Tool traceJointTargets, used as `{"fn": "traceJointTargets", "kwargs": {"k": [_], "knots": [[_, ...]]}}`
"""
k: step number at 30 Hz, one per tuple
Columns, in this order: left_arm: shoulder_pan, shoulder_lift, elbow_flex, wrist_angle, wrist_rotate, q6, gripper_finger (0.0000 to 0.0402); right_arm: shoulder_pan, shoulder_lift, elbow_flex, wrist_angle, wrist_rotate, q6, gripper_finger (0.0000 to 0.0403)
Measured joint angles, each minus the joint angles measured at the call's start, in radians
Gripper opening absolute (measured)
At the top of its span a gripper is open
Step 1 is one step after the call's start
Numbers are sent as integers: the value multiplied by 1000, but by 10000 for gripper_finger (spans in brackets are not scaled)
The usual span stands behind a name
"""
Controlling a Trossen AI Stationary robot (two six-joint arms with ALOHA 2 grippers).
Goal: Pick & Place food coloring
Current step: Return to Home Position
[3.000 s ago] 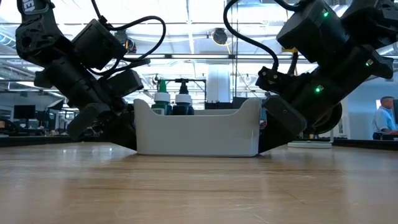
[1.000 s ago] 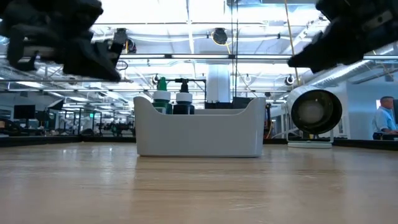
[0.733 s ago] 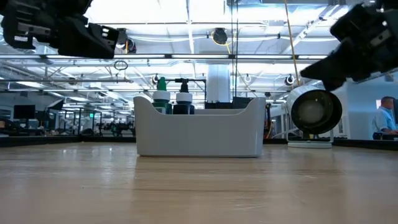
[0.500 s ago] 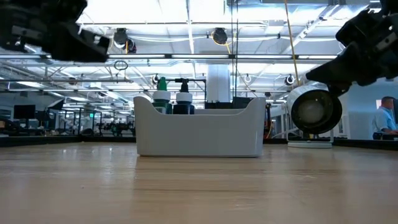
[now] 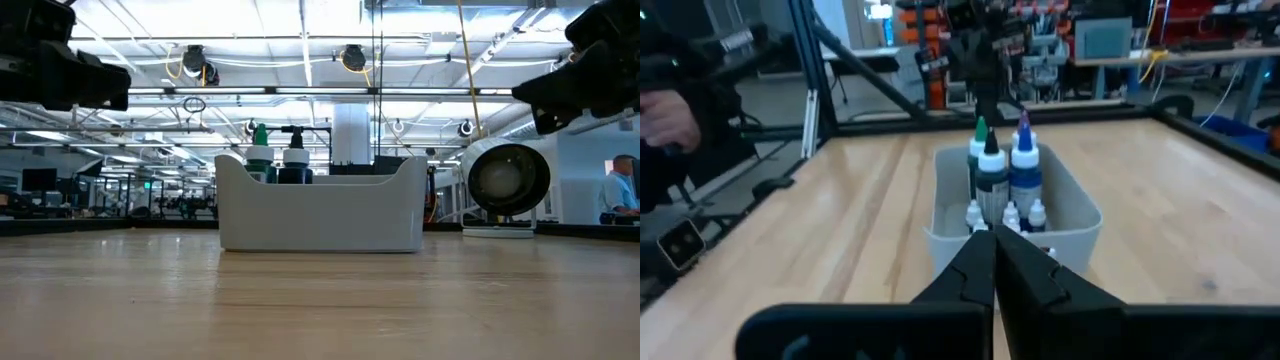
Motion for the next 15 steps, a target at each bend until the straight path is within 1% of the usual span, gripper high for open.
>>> {"fn": "traceJointTargets", "kwargs": {"k": [4,6,9,11,15], "knots": [[0,-97,1,-78,12,0,2,13,-82,-1,-54,55,-18,0],[0,-139,7,-126,-5,13,1,14,-114,-1,-73,75,-30,0],[0,-212,14,-166,-34,45,1,14,-168,-1,-92,80,-67,0],[0,-258,15,-179,-23,70,1,14,-203,-1,-92,77,-102,0],[14,-257,17,-184,9,108,1,3,-260,-2,-134,76,-179,0]]}}
